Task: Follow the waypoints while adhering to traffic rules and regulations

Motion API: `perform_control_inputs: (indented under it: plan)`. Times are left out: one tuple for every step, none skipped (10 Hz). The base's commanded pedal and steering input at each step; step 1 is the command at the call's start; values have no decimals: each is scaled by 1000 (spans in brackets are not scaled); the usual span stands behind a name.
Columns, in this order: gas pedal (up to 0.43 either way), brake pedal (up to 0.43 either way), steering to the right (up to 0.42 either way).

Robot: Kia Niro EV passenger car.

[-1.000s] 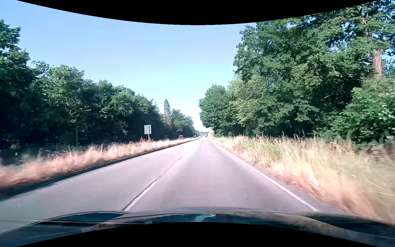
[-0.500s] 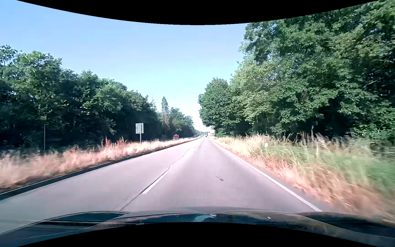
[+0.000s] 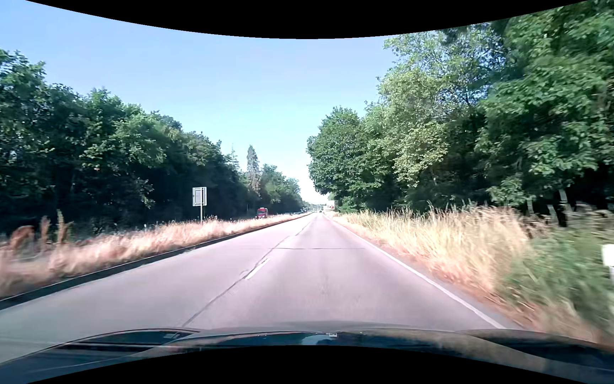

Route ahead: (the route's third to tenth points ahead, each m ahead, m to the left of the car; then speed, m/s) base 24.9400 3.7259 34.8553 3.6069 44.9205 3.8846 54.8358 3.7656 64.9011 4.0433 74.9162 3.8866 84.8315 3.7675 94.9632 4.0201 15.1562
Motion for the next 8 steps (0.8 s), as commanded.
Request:
perform_control_inputs:
  plan:
    - [209,0,-1]
    - [209,0,-1]
    - [209,0,-1]
    - [209,0,-1]
    - [209,0,-1]
    - [209,0,-1]
    - [209,0,-1]
    - [209,0,-1]
